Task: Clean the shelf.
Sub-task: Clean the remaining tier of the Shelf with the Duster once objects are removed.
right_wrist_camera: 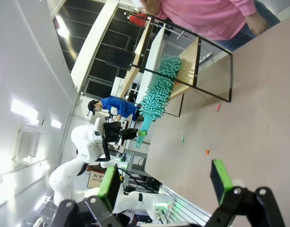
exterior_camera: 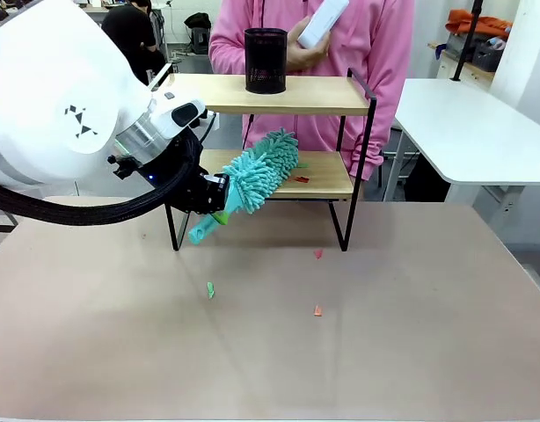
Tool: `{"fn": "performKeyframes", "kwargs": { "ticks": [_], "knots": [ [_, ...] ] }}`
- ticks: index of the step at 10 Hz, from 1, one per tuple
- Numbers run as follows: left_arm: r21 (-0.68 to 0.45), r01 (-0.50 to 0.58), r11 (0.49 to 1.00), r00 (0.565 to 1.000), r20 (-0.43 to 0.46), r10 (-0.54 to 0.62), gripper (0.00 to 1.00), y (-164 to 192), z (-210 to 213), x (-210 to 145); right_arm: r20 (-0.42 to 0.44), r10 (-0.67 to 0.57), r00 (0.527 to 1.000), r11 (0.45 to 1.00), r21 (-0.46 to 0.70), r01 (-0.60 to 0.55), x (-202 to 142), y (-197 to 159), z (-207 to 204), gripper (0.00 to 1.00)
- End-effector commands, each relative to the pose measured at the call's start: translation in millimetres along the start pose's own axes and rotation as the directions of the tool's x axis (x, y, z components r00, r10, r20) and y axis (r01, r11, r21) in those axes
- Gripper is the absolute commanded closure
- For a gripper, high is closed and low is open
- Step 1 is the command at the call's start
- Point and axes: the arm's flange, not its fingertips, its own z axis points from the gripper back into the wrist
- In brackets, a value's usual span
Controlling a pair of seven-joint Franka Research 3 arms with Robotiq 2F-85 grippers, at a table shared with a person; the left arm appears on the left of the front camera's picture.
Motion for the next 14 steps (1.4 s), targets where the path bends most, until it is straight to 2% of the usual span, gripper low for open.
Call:
{"fn": "performKeyframes", "kwargs": {
  "ticks": [1, 3, 7, 8, 10, 11, 12, 13, 14],
  "knots": [
    [-0.039, 0.031, 0.999, 0.999, -0.015, -0.031, 1.00, 3, 1, 7, 0.015, 0.027, 1.000, 0.999, 0.018, -0.027, 2, 1, -1, 0.00],
    [-0.036, 0.042, 0.998, 0.999, -0.018, -0.043, 1.00, 0, -1, 9, 0.015, 0.027, 1.000, 0.999, 0.018, -0.027, 2, 1, -1, 0.00],
    [-0.046, 0.199, 0.979, 0.979, -0.034, -0.200, 1.00, 4, 8, 10, 0.015, 0.027, 1.000, 0.999, 0.018, -0.027, 2, 1, -1, 0.00],
    [-0.062, 0.230, 0.971, 0.973, -0.019, -0.231, 1.00, 6, 13, 9, 0.015, 0.027, 1.000, 0.999, 0.018, -0.027, 2, 1, -1, 0.00],
    [-0.143, 0.296, 0.945, 0.951, -0.044, -0.305, 1.00, 13, 26, 5, 0.015, 0.027, 1.000, 0.999, 0.018, -0.027, 2, 1, -1, 0.00],
    [-0.176, 0.338, 0.925, 0.933, -0.067, -0.353, 1.00, 17, 33, 0, 0.015, 0.027, 1.000, 0.999, 0.018, -0.027, 2, 1, -1, 0.00],
    [-0.174, 0.404, 0.898, 0.895, -0.126, -0.428, 1.00, 23, 39, -7, 0.015, 0.027, 1.000, 0.999, 0.018, -0.027, 2, 1, -1, 0.00],
    [-0.138, 0.473, 0.870, 0.840, -0.229, -0.493, 1.00, 31, 41, -16, 0.015, 0.027, 1.000, 0.999, 0.018, -0.027, 2, 1, -1, 0.00],
    [-0.094, 0.472, 0.877, 0.841, -0.250, -0.480, 1.00, 36, 41, -20, 0.015, 0.027, 1.000, 0.999, 0.018, -0.027, 2, 1, -1, 0.00]
  ]
}}
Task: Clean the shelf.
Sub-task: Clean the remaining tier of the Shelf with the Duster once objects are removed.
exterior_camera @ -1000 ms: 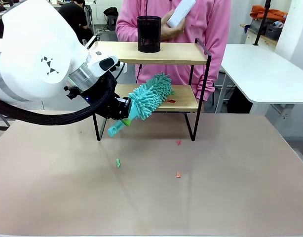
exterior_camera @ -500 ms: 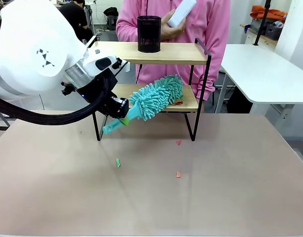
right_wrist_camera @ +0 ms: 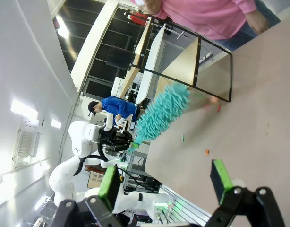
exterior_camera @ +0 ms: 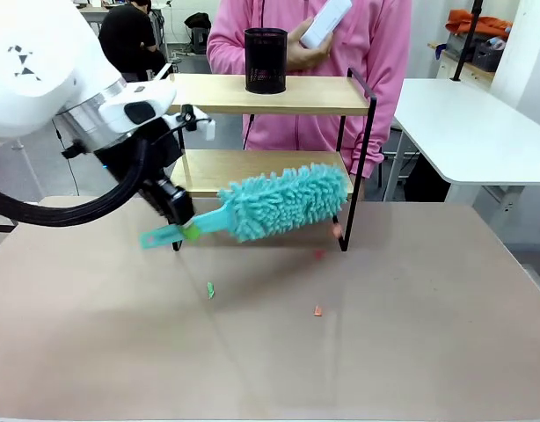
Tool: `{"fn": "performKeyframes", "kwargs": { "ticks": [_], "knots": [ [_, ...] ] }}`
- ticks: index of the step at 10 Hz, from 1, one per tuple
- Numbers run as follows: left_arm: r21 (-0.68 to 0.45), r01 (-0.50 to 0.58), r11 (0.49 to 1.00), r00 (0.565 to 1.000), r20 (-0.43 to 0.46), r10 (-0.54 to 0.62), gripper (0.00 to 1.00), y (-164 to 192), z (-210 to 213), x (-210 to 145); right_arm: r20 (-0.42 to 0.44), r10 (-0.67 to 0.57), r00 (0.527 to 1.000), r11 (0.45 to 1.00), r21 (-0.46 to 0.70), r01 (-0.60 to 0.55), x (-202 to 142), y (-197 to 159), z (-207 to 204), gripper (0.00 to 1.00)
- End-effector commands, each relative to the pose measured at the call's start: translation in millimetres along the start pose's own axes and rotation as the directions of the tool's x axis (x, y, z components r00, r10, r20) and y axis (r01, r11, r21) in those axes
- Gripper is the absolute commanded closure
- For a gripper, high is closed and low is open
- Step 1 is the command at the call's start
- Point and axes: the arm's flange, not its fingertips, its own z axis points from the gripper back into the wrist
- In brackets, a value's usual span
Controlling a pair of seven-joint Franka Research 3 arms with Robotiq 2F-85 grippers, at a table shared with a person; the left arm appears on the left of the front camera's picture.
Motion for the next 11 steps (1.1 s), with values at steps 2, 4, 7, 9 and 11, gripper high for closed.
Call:
{"fn": "performKeyframes", "kwargs": {
  "ticks": [2, 4, 7, 9, 11],
  "knots": [
    [-0.018, 0.074, 0.997, 0.993, -0.086, -0.075, 1.00, 9, 12, -17, 0.015, 0.027, 1.000, 0.999, 0.018, -0.027, 2, 1, -1, 0.00],
    [-0.077, 0.092, 0.993, 0.991, -0.093, -0.099, 1.00, 9, 19, -28, 0.015, 0.027, 1.000, 0.999, 0.018, -0.027, 2, 1, -1, 0.00],
    [-0.160, 0.072, 0.984, 0.996, -0.034, -0.079, 1.00, 12, 39, -55, 0.015, 0.027, 1.000, 0.999, 0.018, -0.027, 2, 1, -1, 0.00],
    [-0.239, 0.096, 0.966, 0.994, 0.080, -0.079, 1.00, 10, 84, -112, 0.015, 0.027, 1.000, 0.999, 0.018, -0.027, 2, 1, -1, 0.00],
    [-0.300, 0.041, 0.953, 0.964, 0.263, 0.041, 1.00, 16, 132, -183, 0.015, 0.027, 1.000, 0.999, 0.018, -0.027, 2, 1, -1, 0.00]
  ]
}}
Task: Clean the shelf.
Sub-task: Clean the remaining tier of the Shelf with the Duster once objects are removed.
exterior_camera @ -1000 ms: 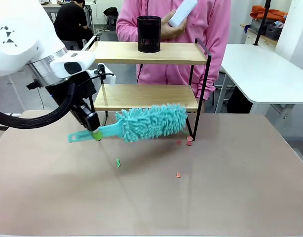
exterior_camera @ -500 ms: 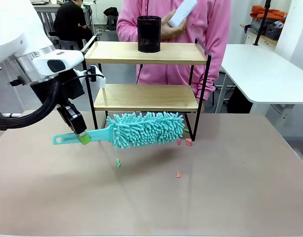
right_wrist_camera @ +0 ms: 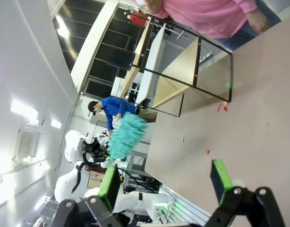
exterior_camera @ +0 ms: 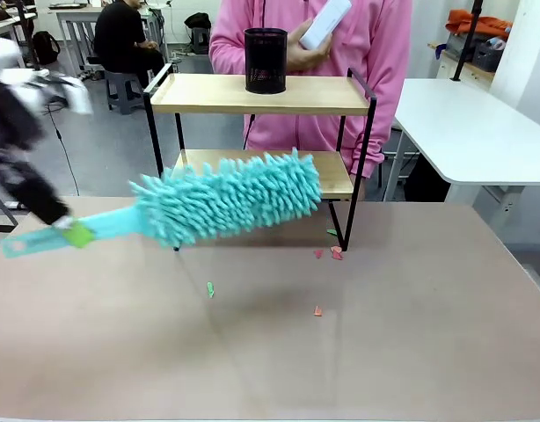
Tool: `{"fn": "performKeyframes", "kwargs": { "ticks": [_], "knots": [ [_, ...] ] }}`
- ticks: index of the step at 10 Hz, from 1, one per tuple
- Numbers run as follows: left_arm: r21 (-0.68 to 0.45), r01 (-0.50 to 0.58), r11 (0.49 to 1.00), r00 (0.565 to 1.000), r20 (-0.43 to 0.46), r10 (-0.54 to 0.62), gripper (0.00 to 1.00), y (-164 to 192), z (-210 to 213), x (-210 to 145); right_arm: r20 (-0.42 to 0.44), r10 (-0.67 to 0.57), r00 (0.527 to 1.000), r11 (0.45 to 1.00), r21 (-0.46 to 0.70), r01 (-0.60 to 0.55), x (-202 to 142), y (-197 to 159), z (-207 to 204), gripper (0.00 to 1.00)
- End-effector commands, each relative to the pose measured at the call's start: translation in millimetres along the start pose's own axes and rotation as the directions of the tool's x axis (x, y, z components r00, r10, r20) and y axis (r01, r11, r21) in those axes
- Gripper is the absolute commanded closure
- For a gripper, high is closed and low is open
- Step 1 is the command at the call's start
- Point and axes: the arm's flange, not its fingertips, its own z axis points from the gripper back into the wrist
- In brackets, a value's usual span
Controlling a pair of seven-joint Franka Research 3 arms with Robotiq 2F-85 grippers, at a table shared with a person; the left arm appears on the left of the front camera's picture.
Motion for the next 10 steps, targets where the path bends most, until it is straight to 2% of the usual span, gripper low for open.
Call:
{"fn": "performKeyframes", "kwargs": {
  "ticks": [1, 2, 3, 4, 5, 6, 7, 8, 9, 10],
  "knots": [
    [-0.052, -0.116, 0.992, 0.952, 0.280, 0.126, 1.00, -1, 48, -72, 0.016, 0.027, 1.000, 0.999, 0.018, -0.027, 2, 1, -1, 0.00],
    [-0.091, -0.213, 0.973, 0.884, 0.406, 0.232, 1.00, 7, 62, -99, 0.016, 0.027, 1.000, 0.999, 0.018, -0.027, 2, 1, -1, 0.00],
    [-0.164, -0.258, 0.952, 0.814, 0.493, 0.306, 1.00, 17, 73, -124, 0.016, 0.027, 1.000, 0.999, 0.018, -0.027, 2, 1, -1, 0.00],
    [-0.243, -0.289, 0.926, 0.723, 0.579, 0.377, 1.00, 28, 83, -148, 0.016, 0.027, 1.000, 0.999, 0.018, -0.027, 2, 1, -1, 0.00],
    [-0.352, -0.352, 0.867, 0.591, 0.635, 0.498, 1.00, 45, 90, -166, 0.016, 0.027, 1.000, 0.999, 0.018, -0.027, 2, 1, -1, 0.00],
    [-0.442, -0.447, 0.777, 0.492, 0.604, 0.627, 1.00, 60, 90, -171, 0.016, 0.027, 1.000, 0.999, 0.018, -0.027, 2, 1, -1, 0.00],
    [-0.480, -0.508, 0.715, 0.488, 0.524, 0.699, 1.00, 74, 88, -169, 0.016, 0.027, 1.000, 0.999, 0.018, -0.027, 2, 1, -1, 0.00],
    [-0.484, -0.558, 0.675, 0.506, 0.446, 0.738, 1.00, 88, 83, -158, 0.016, 0.027, 1.000, 0.999, 0.018, -0.027, 2, 1, -1, 0.00],
    [-0.488, -0.602, 0.632, 0.500, 0.388, 0.775, 1.00, 104, 78, -141, 0.016, 0.027, 1.000, 0.999, 0.018, -0.027, 2, 1, -1, 0.00],
    [-0.495, -0.642, 0.586, 0.448, 0.378, 0.810, 1.00, 118, 74, -128, 0.016, 0.027, 1.000, 0.999, 0.018, -0.027, 2, 1, -1, 0.00]
  ]
}}
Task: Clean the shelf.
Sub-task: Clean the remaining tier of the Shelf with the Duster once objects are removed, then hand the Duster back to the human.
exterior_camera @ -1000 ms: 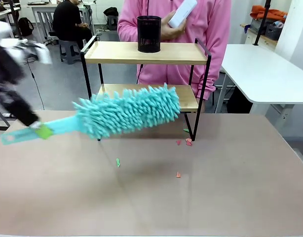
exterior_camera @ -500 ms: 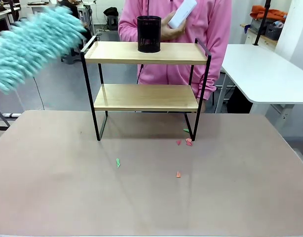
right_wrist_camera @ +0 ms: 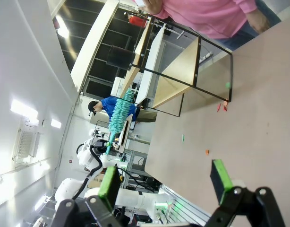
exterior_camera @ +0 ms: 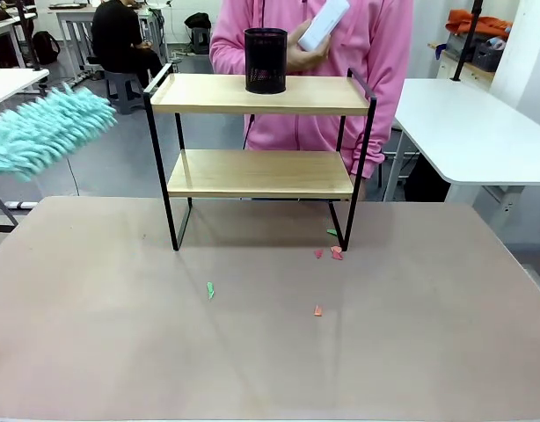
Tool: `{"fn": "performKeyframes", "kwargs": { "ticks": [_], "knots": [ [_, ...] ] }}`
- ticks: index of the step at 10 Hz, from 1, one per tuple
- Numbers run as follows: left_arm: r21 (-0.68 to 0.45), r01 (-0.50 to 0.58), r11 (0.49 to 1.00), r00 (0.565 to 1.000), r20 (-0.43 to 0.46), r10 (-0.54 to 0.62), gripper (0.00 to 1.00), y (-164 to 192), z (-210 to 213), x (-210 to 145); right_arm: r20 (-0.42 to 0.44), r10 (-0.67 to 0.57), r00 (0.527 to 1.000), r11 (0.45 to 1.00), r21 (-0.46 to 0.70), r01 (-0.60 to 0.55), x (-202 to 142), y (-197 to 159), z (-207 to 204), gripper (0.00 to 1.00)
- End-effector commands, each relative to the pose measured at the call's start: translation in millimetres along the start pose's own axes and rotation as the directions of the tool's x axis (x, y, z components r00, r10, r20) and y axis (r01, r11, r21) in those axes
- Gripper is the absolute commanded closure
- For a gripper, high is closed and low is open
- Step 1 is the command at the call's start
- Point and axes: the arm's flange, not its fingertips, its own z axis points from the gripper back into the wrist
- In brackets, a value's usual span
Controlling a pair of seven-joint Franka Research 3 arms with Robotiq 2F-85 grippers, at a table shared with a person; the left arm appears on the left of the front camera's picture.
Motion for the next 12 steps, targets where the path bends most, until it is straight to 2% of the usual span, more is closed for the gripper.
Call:
{"fn": "performKeyframes", "kwargs": {
  "ticks": [1, 2, 12],
  "knots": [
    [0.035, -0.125, 0.992, 0.992, 0.026, 0.124, 1.00, -13, -23, 21, 0.016, 0.027, 1.000, 0.999, 0.019, -0.027, 2, 1, -1, 0.00],
    [0.000, 0.000, 1.000, 1.000, 0.000, 0.000, 1.00, 0, 0, 0, 0.016, 0.027, 1.000, 0.999, 0.019, -0.027, 2, 1, -1, 0.00],
    [0.000, 0.000, 1.000, 1.000, 0.000, 0.000, 1.00, 0, 0, 0, 0.016, 0.027, 1.000, 0.999, 0.019, -0.027, 2, 1, -1, 0.00]
  ]
}}
